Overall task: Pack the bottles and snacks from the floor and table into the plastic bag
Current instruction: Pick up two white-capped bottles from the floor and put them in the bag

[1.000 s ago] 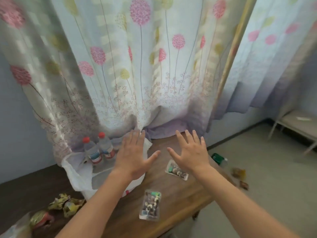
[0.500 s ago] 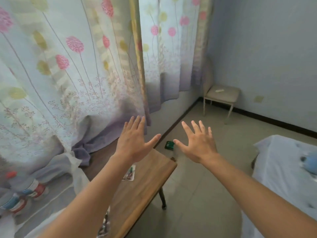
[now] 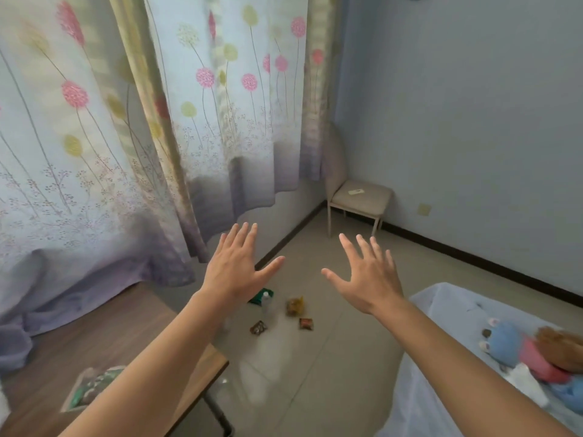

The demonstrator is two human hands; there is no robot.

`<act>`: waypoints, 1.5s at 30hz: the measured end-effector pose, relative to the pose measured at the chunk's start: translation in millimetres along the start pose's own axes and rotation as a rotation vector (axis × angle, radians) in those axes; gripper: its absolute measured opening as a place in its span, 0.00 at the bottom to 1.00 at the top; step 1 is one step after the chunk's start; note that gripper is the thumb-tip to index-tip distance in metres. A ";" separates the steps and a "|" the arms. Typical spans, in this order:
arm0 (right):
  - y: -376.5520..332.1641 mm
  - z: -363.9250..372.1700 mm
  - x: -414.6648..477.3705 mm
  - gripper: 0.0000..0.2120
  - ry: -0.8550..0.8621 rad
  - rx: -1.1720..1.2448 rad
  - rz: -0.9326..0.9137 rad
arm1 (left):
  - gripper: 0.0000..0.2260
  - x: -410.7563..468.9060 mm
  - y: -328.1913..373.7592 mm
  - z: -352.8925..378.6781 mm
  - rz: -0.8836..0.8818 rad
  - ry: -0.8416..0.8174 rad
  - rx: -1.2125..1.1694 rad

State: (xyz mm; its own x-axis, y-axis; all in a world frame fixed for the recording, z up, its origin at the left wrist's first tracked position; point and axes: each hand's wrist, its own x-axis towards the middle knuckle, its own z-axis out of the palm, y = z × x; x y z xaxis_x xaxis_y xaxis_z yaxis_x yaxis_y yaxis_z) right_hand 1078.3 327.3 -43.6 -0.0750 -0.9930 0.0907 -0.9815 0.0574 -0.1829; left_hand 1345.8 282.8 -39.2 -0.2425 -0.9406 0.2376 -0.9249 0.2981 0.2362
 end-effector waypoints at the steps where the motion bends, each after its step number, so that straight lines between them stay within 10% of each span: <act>1: 7.7 0.1 6.9 0.43 -0.006 0.007 -0.003 | 0.46 7.7 4.3 5.0 -0.002 0.000 0.009; 31: -1.0 82.6 368.0 0.42 -0.160 -0.013 -0.265 | 0.43 288.2 -53.9 121.8 -0.201 -0.060 0.020; 45: -27.3 171.2 518.9 0.44 -0.302 0.024 -0.671 | 0.42 332.5 -86.0 184.6 -0.723 -0.006 0.042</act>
State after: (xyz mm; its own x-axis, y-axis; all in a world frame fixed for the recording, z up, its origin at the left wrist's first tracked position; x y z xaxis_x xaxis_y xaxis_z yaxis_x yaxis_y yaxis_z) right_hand 1096.4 -207.1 -159.2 0.5957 -0.7990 -0.0822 -0.7947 -0.5714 -0.2049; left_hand 1290.6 -85.6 -154.4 0.4329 -0.9010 0.0301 -0.8648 -0.4056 0.2960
